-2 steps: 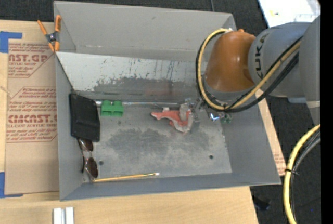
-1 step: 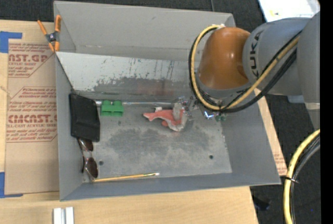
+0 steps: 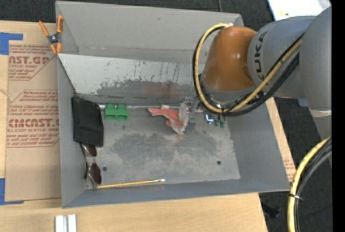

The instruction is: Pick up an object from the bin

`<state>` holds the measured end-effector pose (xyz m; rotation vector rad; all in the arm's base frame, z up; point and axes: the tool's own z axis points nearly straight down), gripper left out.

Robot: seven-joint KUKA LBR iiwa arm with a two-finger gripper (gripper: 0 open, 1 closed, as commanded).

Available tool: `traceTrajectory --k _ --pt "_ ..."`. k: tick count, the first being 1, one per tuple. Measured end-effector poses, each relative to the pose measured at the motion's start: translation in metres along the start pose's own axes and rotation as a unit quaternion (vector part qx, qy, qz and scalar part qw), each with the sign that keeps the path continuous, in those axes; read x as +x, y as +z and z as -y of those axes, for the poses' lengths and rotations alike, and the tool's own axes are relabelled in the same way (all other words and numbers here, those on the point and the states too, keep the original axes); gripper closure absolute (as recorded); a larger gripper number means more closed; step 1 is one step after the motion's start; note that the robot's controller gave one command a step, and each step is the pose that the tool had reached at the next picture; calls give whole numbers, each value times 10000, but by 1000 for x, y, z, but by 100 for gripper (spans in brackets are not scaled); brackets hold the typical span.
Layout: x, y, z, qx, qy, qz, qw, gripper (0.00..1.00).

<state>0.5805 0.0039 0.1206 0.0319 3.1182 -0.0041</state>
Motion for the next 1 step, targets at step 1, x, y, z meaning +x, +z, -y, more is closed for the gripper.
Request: traceTrajectory --k 1 --pt "2 -20 -14 5 -1606 -2 9870 100"
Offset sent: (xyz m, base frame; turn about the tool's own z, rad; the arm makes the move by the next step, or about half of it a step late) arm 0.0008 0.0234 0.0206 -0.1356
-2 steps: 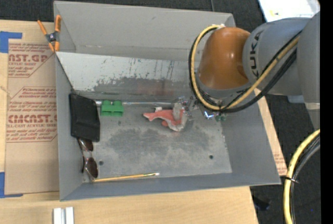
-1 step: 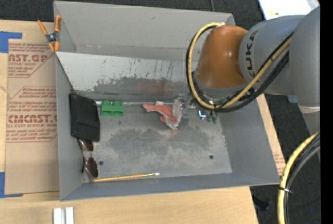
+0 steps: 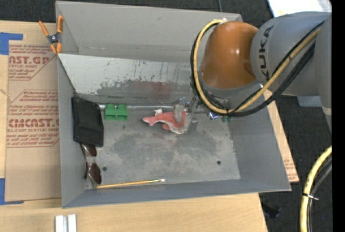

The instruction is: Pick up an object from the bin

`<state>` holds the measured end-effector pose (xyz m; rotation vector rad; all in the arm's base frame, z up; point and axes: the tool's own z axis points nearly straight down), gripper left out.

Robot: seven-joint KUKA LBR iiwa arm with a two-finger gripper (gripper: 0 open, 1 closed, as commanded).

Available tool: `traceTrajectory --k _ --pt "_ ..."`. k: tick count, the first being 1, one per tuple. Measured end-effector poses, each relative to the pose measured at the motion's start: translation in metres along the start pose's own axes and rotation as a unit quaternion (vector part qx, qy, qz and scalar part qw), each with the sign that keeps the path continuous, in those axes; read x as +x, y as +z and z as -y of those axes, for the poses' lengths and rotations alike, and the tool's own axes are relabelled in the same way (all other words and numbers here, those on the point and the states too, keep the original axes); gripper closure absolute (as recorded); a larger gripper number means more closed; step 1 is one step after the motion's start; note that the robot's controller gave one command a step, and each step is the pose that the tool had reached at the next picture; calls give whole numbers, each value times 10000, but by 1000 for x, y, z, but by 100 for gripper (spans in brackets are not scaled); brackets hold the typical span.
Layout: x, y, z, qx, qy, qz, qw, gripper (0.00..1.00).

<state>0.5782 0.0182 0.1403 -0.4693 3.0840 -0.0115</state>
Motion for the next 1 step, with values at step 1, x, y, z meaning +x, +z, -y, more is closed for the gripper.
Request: traceTrajectory --k 1 --pt "-3 -6 -3 3 -716 17 9974 100"
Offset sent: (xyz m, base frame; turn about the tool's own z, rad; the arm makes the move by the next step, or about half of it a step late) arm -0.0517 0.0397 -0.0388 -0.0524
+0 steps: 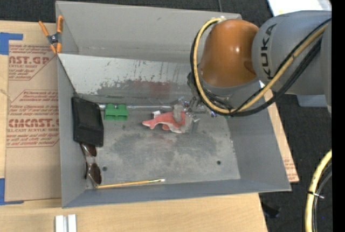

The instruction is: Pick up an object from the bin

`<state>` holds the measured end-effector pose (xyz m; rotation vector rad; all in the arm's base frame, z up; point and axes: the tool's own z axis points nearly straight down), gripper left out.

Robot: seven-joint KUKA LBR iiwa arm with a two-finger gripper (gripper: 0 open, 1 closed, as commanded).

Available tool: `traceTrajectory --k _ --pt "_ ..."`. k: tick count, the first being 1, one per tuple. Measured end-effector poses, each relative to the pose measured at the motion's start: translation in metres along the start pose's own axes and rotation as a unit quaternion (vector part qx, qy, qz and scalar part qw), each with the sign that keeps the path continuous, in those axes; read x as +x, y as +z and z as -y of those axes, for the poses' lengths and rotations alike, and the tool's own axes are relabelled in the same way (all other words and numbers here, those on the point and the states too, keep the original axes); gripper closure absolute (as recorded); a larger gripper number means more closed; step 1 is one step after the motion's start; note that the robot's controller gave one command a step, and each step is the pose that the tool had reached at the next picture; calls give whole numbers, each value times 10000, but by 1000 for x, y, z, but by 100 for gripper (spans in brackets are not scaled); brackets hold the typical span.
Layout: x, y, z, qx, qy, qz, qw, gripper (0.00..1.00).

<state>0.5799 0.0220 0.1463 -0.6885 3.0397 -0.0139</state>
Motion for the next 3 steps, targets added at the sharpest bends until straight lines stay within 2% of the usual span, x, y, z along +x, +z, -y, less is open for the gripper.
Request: traceTrajectory --k 1,2,3 --pt "12 16 -18 21 177 39 9998 100" --pt "31 31 -20 0 -42 12 10000 100" --pt "12 15 -40 -4 -622 10 9981 100"
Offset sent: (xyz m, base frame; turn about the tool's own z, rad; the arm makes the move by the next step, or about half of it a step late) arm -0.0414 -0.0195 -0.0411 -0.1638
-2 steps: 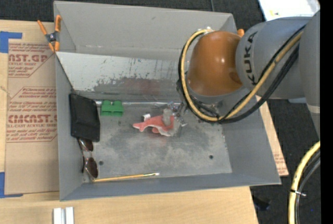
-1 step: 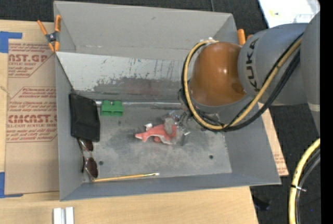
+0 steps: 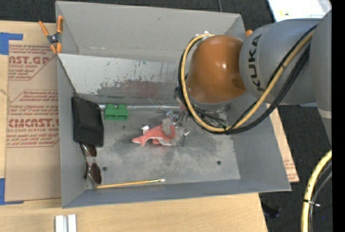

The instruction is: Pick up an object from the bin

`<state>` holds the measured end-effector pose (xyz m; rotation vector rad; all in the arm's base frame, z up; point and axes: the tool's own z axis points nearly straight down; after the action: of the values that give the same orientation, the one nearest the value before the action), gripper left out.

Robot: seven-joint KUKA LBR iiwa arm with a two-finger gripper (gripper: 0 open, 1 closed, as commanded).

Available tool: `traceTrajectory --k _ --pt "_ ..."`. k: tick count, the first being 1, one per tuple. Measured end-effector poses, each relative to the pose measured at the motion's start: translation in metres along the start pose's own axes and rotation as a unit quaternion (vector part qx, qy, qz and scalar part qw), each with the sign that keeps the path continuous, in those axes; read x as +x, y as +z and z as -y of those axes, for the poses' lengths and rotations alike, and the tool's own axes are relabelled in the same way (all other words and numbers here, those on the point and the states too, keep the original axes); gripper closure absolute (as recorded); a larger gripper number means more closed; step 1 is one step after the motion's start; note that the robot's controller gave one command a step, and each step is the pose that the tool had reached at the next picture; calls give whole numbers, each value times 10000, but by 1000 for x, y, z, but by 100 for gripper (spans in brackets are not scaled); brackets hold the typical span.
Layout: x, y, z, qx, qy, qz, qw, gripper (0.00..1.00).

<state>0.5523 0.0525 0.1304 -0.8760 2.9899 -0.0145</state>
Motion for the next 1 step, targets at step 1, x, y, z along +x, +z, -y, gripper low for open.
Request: traceTrajectory --k 1 --pt "0 35 6 7 826 6 9966 100"
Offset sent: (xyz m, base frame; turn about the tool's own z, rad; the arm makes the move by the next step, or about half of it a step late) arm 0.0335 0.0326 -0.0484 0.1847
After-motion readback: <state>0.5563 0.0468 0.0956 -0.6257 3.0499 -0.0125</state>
